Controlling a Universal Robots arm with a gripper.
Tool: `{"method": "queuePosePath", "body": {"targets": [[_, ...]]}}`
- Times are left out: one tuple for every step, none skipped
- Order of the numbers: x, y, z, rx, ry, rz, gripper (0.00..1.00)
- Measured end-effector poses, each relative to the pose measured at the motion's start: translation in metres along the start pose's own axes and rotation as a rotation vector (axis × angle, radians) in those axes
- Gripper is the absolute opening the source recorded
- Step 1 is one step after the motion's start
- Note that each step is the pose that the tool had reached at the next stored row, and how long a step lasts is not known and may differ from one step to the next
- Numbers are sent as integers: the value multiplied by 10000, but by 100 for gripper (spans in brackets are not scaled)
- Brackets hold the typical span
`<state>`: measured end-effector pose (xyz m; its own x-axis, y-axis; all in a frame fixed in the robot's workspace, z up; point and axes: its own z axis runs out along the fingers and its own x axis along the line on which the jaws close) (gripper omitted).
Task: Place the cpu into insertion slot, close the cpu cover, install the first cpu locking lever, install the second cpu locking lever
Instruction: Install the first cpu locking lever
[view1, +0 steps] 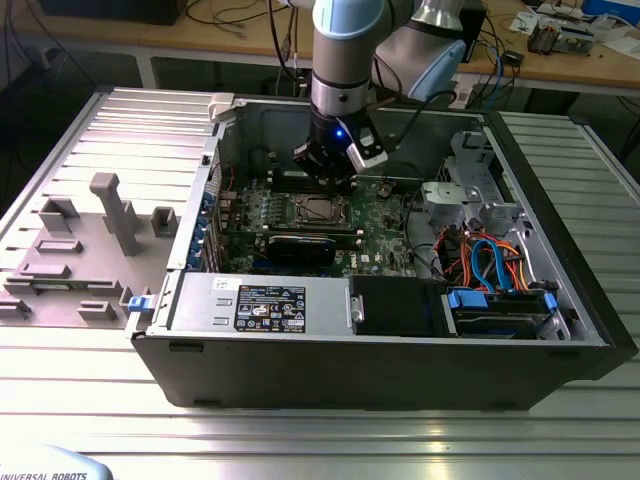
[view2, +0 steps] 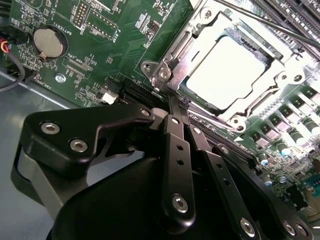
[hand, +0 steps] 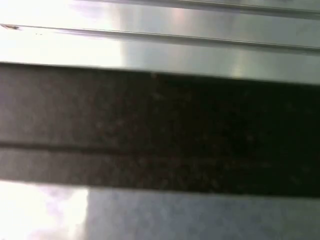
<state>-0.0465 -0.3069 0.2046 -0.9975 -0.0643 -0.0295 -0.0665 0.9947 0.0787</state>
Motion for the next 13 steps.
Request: {"method": "queuePosePath", "body": {"targets": [[0, 1, -10, 0, 1, 1, 11], [0, 1, -17, 1, 2, 0, 11], [0, 1, -17, -1, 1, 1, 11], [-1, 2, -17, -3, 0, 0, 11], [0, 1, -16, 0, 1, 0, 11], [0, 1, -12, 9, 3, -1, 11], [0, 0, -6, 28, 6, -1, 11], [1, -1, 2, 51, 8, 0, 11], [1, -2, 8, 82, 13, 1, 11], [1, -3, 14, 101, 15, 2, 11], [1, -3, 28, 131, 12, 7, 11], [1, -2, 19, 128, 8, 7, 11], [-1, 1, -4, 110, 0, 8, 11]]}}
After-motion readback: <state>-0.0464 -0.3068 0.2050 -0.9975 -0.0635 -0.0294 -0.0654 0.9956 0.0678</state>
